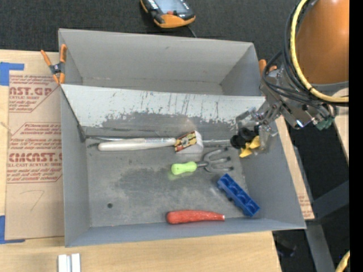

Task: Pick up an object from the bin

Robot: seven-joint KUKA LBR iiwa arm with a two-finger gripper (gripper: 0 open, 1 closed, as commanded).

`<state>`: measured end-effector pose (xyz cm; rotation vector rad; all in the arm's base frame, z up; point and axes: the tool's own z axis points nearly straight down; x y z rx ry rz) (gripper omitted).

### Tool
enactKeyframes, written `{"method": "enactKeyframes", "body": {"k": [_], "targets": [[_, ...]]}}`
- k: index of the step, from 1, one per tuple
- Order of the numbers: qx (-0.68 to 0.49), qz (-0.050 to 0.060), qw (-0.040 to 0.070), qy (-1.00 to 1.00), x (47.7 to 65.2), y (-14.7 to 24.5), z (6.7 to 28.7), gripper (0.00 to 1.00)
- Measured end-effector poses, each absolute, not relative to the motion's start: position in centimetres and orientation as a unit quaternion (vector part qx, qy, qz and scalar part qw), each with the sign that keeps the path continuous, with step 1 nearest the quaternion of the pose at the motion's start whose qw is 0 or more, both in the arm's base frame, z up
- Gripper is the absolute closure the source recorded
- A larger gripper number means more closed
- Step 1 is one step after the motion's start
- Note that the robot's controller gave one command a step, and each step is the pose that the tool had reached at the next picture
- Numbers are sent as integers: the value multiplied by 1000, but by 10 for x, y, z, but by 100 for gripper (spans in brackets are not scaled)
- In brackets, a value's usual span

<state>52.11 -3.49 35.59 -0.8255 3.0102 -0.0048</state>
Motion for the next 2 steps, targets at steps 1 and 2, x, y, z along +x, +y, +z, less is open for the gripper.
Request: {"method": "enactKeyframes", "body": {"k": [1,2], "targets": [[-260,2,7,966,511,-13,291,100],[-285,-3,17,958,536,-9,342,100]]}}
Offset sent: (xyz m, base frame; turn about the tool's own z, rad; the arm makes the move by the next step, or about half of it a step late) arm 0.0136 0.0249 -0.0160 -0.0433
